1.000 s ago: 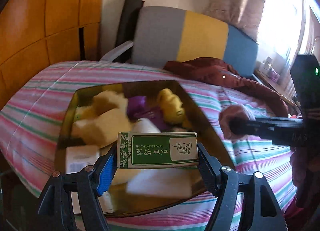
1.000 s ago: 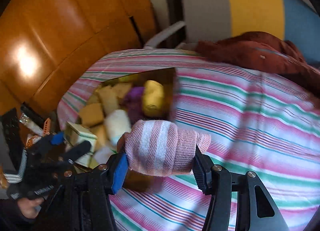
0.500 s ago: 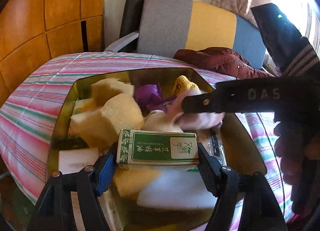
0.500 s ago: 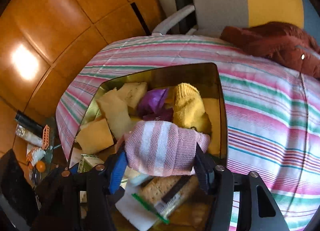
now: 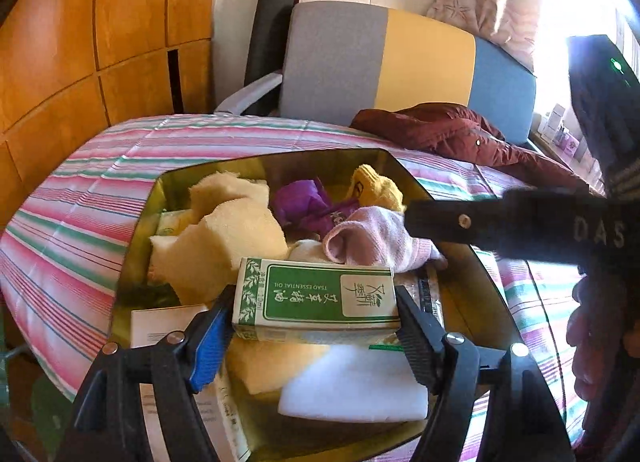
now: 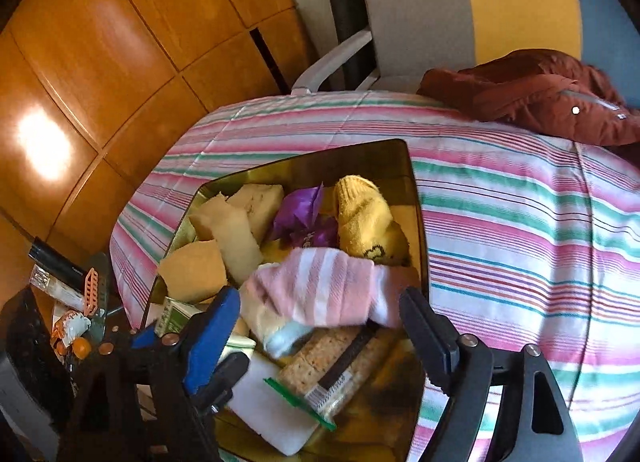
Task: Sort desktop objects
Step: 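Carry the pink sock and green box to the gold tray and release them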
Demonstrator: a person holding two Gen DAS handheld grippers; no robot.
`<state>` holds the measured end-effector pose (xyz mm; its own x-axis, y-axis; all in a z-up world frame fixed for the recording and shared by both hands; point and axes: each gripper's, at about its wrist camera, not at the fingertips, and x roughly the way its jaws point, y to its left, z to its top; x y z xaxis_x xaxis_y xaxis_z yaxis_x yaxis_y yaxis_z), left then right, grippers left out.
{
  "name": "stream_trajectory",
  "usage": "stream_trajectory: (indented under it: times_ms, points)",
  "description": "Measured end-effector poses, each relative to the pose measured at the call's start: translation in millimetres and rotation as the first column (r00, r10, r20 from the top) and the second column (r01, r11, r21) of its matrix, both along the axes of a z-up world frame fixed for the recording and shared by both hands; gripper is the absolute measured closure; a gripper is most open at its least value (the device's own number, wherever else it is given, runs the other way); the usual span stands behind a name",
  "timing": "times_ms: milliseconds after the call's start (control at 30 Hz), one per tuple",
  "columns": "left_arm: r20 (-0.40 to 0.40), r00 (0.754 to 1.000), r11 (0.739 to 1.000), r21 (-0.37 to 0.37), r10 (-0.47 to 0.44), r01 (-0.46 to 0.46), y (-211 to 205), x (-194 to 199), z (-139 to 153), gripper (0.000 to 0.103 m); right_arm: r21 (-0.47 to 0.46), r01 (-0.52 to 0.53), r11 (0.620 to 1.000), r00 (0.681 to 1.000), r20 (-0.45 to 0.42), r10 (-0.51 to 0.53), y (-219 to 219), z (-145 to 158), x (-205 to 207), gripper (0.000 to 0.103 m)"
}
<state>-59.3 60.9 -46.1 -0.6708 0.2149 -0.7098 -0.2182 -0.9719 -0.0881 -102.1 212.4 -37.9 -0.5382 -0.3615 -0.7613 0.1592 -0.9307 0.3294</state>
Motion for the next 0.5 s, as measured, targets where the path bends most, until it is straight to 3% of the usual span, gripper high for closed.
stream_trajectory:
  times_ms: [133, 300, 500]
  points:
    - [-0.016, 1.0, 1.0, 0.011, 0.025, -0.024, -7.0, 6.2, 10.6, 0.021, 0.018, 0.022, 1.0, 0.999, -0.026, -0.021, 0.9, 3.2, 14.0, 0.016]
    - [-0.029, 0.998, 0.998, 0.006, 0.059, -0.059, -14.6, 15.5, 21.7, 0.021, 0.0, 0.054, 0.999, 0.998, -0.037, -0.054, 6.3, 3.7, 29.6, 0.014]
    - [-0.049, 0.997, 0.998, -0.008, 0.059, -0.06, -14.7, 29.4, 32.3, 0.021, 0.041, 0.088, 0.995, 0.994, -0.067, -0.085, 6.7, 5.6, 51.3, 0.011]
